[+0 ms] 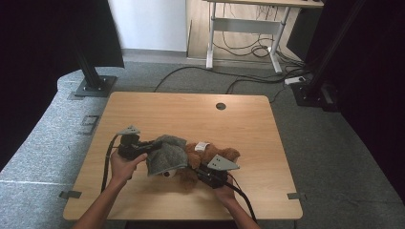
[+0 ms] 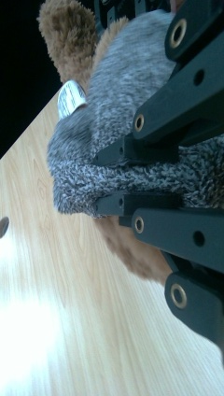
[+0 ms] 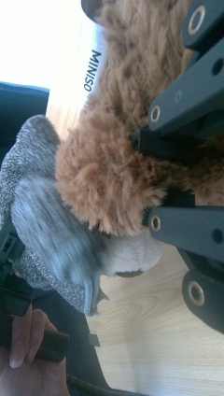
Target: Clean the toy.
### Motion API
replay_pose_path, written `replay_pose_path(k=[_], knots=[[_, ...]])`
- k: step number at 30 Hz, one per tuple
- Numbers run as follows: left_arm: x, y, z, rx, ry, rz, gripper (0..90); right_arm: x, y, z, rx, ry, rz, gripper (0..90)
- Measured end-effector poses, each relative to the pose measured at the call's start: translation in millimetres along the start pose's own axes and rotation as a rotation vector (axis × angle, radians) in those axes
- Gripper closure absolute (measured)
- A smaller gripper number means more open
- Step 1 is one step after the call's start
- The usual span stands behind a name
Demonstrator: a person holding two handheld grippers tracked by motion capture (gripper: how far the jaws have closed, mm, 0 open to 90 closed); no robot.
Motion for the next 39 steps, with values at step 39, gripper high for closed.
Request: replay_pose_path(k=[39], knots=[[47.5,11.1,49.3,0.062,0.018,-0.231,79.4,-1.9,-0.8,-3.2,0.013,0.001,-0.003,77.4]])
Point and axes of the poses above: each handheld gripper's, and its own axes: y roughly forward along the jaws, z roughly out of its top, x roughly to its right, the point moved 9 cm from there along y, roughly forward along the jaws, and after that the axes turned 9 degrees about -x, right-handed, at the moved point
